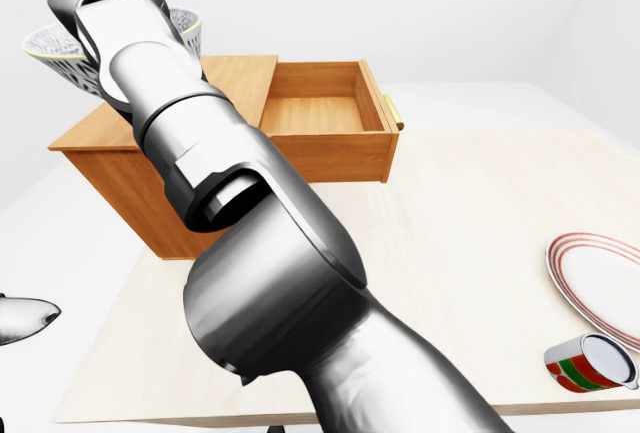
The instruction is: Put the bowl on top of the cabinet.
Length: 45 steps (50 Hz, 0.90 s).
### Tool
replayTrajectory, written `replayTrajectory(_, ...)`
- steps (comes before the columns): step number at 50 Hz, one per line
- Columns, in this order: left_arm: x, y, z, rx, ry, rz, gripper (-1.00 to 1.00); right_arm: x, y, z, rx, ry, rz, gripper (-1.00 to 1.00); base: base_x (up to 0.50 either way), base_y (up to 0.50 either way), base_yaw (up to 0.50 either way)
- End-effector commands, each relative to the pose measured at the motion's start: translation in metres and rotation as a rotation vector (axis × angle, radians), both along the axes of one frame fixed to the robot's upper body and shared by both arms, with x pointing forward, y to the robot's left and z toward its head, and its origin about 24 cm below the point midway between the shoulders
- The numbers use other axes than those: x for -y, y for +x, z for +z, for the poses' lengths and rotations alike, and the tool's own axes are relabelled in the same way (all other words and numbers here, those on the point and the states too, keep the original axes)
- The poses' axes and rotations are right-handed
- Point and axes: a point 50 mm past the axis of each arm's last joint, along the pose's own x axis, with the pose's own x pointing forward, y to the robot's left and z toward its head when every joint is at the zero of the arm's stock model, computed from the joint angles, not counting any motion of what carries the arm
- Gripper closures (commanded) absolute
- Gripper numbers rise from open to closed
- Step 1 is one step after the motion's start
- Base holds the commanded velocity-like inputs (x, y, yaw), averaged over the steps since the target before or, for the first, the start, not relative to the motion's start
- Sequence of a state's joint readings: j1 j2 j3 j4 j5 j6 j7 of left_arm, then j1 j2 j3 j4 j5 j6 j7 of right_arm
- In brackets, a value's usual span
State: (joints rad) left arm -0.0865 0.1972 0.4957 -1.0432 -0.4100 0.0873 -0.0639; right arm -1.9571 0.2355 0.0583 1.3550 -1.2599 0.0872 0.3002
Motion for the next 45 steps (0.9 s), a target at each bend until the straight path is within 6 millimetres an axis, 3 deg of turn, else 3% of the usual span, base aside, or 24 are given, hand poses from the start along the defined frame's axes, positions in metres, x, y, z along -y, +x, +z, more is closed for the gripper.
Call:
replayTrajectory(1, 0.000, 0.000, 0.000, 0.000, 0.004, 0.002, -1.00, -0.003, -0.001, -0.001, 0.036, 0.026, 0.017, 0.98, 0.00, 0.00, 0.00)
replayTrajectory(45, 0.001, 0.000, -0.001, -0.007, 0.000, -0.007, -1.00, -0.006, 0.002, -0.021, 0.007, 0.034, 0.032, 0.97, 0.00, 0.00, 0.00)
